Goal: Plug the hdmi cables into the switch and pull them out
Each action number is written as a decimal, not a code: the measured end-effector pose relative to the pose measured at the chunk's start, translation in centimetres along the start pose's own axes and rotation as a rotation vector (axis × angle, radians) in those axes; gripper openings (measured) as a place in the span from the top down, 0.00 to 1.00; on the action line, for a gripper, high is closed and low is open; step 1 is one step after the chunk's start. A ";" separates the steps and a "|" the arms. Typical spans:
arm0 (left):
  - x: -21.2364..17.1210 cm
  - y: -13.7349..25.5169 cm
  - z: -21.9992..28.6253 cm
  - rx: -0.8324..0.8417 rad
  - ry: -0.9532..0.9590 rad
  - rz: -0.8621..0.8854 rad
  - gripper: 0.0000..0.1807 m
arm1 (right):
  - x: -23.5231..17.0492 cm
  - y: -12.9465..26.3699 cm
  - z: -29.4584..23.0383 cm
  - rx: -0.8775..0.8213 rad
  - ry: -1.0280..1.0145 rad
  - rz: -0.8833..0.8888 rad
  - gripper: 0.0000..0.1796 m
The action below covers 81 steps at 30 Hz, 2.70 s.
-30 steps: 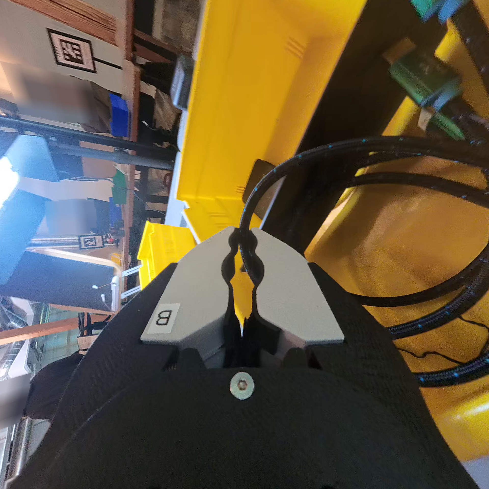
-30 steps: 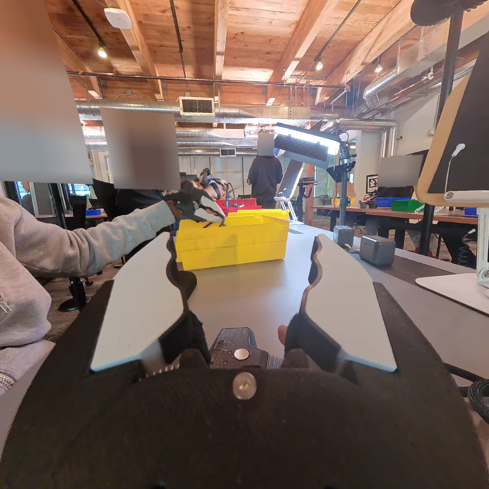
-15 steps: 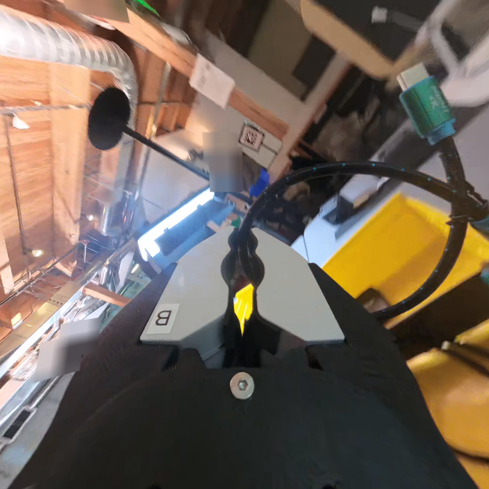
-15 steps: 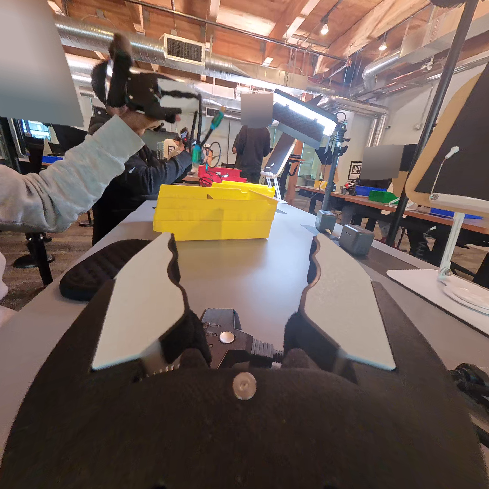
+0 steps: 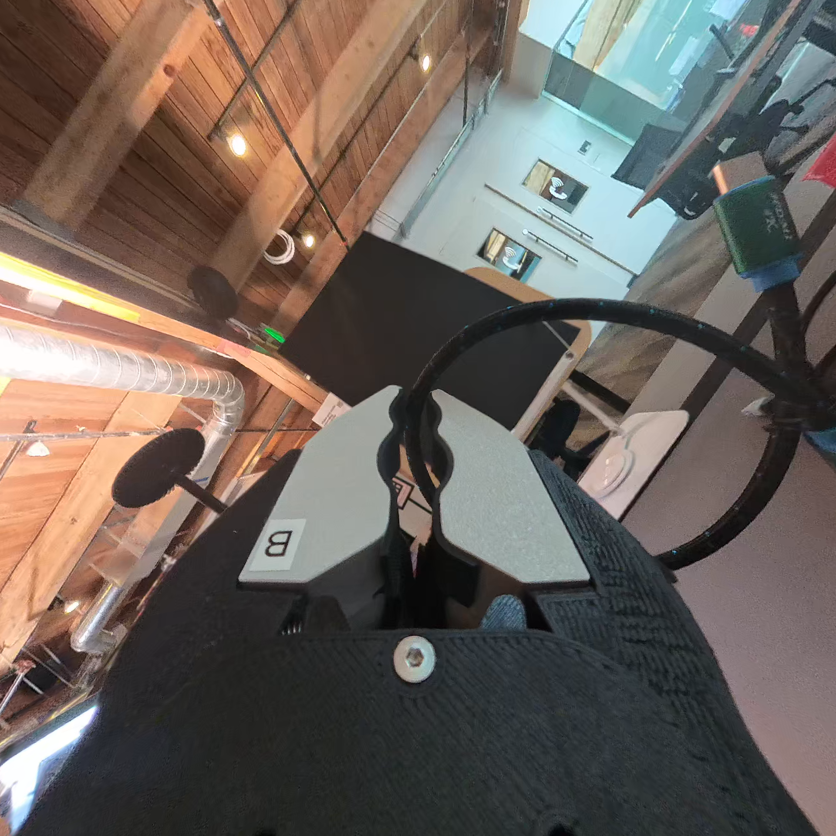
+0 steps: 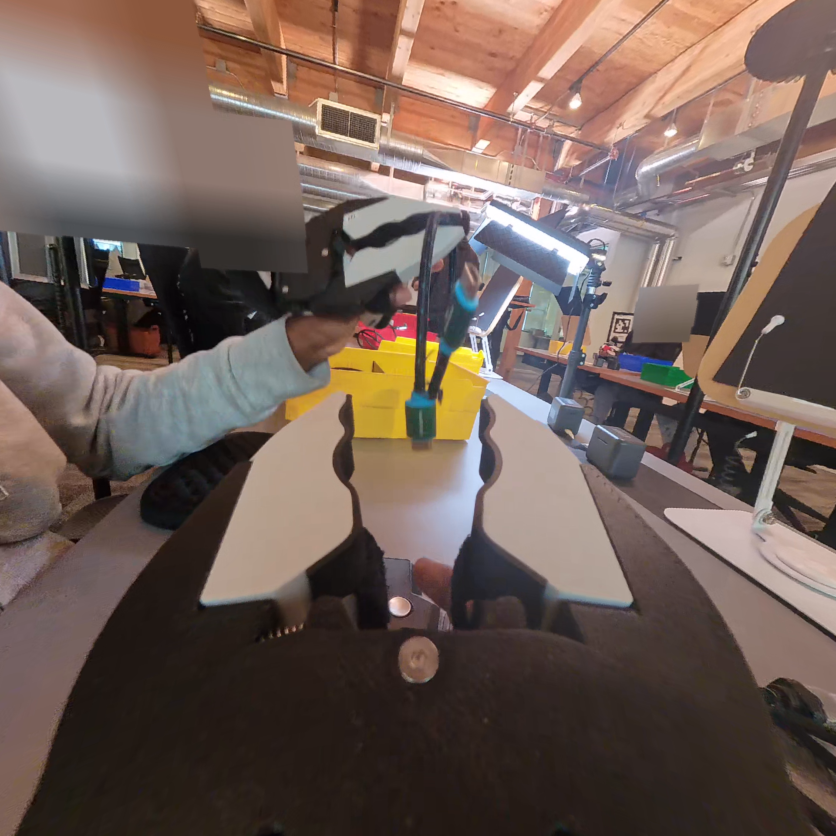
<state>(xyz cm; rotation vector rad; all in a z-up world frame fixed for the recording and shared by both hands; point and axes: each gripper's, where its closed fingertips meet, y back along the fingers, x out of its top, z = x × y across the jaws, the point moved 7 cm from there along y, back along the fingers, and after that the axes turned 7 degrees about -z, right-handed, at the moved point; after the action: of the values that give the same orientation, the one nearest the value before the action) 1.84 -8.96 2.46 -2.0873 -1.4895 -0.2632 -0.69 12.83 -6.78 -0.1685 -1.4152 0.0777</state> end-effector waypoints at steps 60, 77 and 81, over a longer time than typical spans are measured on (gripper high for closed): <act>7.6 1.2 14.2 -0.374 0.100 0.144 0.79 | 2.7 0.6 1.1 -0.341 -0.464 0.267 0.94; -0.8 -0.3 11.4 -0.553 -0.043 -0.147 1.00 | 4.2 0.9 2.1 -0.033 -0.392 -0.039 0.75; -1.8 0.2 10.2 -0.656 -0.036 -0.163 1.00 | 4.8 1.9 0.9 -0.294 0.496 -0.343 0.68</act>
<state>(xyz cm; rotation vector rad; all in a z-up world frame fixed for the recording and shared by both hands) -0.24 -4.92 -6.90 -2.4608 -1.7619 -0.8820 -0.74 15.48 -2.31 -0.1709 -0.9359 -0.4316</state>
